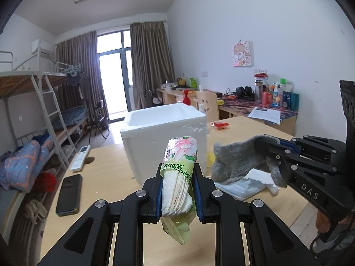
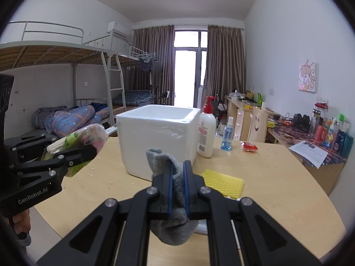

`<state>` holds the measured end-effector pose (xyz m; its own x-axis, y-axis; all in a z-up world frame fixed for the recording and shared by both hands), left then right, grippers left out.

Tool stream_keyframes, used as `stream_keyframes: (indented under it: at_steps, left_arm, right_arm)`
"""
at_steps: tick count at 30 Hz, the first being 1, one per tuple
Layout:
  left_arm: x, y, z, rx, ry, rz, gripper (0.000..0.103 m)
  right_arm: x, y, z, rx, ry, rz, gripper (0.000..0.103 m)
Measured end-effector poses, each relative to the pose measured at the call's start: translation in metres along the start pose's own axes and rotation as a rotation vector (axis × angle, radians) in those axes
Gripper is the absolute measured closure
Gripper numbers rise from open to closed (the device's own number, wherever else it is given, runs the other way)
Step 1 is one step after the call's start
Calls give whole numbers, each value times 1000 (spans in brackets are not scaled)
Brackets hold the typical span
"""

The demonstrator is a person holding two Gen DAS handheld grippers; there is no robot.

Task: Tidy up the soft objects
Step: 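Carry the grey sock and tissue pack over the white foam box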

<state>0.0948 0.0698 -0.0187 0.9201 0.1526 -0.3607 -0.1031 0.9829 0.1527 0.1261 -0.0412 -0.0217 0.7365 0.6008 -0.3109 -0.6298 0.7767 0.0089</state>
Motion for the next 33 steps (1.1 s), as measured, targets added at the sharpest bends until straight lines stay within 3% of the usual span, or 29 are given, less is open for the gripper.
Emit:
stream_keyframes:
  at_steps: [14, 33]
  left_arm:
    - [1, 2, 14, -13, -26, 7, 79]
    - [22, 23, 63, -50, -68, 47, 79]
  right_arm:
    - [11, 1, 12, 1, 7, 28, 92]
    - [24, -22, 66, 18, -7, 62, 92]
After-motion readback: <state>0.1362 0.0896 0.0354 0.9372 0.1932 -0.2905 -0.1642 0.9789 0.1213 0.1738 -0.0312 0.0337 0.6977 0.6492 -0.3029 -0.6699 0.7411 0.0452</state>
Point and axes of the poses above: each gripper's, at about its wrist camera, not at the fingertips, and x roughly the way its jaws point, y to its left, z to its top, the point moved 4 cm from there along x, roughly the way its jaws point, and after that the axes turned 10 degrees about z, right-handed, at the moved point
